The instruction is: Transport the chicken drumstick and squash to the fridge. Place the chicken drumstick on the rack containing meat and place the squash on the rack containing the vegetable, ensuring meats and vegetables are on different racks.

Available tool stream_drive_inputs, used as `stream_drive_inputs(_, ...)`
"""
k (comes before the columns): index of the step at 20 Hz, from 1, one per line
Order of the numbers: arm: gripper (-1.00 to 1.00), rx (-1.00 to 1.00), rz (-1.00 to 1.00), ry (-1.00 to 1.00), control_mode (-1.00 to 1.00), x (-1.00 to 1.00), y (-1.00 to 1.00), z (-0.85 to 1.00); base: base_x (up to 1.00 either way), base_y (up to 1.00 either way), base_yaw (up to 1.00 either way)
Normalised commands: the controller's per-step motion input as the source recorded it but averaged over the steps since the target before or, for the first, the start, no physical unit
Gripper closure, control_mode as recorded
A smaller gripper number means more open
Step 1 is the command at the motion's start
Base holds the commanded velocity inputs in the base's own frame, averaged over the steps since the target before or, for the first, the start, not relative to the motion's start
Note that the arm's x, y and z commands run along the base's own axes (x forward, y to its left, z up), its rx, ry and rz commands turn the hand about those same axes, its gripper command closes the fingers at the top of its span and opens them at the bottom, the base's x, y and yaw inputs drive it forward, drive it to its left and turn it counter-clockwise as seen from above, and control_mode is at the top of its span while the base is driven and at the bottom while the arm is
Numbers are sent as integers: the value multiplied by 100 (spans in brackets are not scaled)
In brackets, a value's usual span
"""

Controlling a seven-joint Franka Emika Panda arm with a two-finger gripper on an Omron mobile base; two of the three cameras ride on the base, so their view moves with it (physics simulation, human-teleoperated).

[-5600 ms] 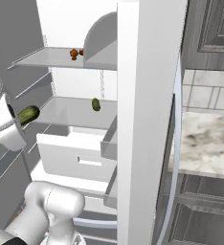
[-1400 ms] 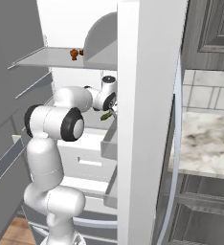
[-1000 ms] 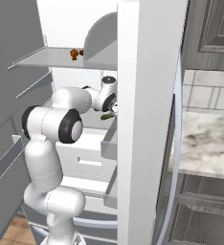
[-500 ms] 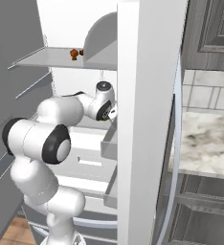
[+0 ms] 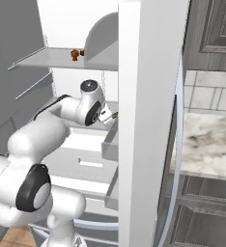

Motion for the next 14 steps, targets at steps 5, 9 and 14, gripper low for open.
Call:
stream_drive_inputs(5, -100, 0, 0, 0, -100, -93, 5, 67, 0, 0, 0)
stream_drive_inputs(9, -100, 0, 0, 0, -100, -100, 7, 52, 0, 0, 0)
stream_drive_inputs(14, -100, -1, 0, 2, -100, -100, 27, 27, 0, 0, 0)
